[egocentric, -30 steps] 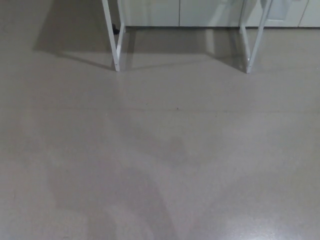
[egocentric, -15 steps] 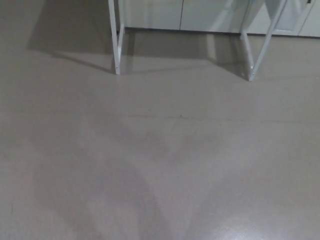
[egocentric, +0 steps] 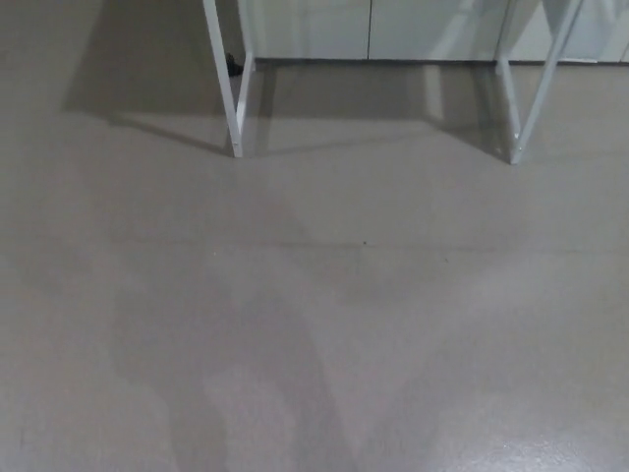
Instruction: The robot walk towards a table in front and click the button on the base of the boilling pot using its left middle finger
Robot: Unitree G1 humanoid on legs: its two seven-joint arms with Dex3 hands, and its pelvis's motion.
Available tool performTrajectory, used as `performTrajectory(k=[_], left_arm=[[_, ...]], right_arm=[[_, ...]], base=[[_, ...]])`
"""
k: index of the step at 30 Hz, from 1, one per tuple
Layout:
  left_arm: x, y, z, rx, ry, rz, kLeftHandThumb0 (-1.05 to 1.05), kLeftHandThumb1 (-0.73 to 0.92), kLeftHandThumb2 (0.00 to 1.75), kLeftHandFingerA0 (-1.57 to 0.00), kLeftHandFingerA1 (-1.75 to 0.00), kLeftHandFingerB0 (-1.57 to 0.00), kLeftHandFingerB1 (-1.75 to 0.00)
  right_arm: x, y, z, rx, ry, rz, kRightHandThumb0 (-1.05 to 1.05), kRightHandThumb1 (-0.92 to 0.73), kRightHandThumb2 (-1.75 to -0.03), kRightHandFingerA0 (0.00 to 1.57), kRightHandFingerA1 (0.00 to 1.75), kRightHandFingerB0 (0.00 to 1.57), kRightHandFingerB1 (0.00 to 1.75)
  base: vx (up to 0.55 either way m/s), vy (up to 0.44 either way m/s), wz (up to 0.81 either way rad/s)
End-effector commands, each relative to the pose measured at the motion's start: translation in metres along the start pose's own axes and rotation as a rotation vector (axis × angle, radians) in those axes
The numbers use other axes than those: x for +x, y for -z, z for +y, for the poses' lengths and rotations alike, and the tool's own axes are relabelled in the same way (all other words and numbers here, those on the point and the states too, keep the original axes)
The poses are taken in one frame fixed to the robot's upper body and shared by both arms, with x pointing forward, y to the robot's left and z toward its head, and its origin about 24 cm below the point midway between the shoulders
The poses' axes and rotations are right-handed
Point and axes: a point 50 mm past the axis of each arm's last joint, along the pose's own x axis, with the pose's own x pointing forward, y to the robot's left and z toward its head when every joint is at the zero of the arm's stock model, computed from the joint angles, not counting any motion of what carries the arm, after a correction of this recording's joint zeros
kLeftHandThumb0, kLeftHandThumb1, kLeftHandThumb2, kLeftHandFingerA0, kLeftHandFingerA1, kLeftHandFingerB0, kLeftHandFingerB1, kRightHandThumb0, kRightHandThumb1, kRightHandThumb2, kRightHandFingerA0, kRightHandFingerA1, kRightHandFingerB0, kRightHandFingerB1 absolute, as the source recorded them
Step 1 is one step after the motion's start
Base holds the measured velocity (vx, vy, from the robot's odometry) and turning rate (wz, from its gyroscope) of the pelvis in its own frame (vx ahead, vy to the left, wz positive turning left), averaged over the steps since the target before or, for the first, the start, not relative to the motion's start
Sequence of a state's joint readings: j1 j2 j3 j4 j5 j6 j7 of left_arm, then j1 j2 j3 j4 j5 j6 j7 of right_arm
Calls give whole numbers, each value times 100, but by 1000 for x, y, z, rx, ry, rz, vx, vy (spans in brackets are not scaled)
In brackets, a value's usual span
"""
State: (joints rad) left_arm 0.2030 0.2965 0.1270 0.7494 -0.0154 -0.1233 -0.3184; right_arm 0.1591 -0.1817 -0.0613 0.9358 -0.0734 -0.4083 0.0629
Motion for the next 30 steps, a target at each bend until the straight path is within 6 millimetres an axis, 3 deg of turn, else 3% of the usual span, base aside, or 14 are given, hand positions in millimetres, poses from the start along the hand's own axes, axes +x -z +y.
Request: performTrajectory(k=[1, 15, 30], left_arm=[[-2, -3, 6, 16, -17, -26, -17, 53, 56, -53, -46, -38, -34], [1, -6, 7, 40, -22, -24, -19, 51, 55, -54, -47, -41, -34], [1, -7, 8, 67, -28, -17, -18, 51, 55, -55, -45, -42, -35]], right_arm=[[-1, 1, -2, -9, 14, -1, -18, -48, -54, 83, 59, 54, 49], [0, -2, -2, -45, 9, -15, -20, -47, -53, 83, 57, 53, 48], [-1, -2, -1, -73, 0, -22, -21, -48, -54, 84, 58, 53, 48]], base=[[115, 129, -22], [164, 132, -3], [131, -152, 2]])
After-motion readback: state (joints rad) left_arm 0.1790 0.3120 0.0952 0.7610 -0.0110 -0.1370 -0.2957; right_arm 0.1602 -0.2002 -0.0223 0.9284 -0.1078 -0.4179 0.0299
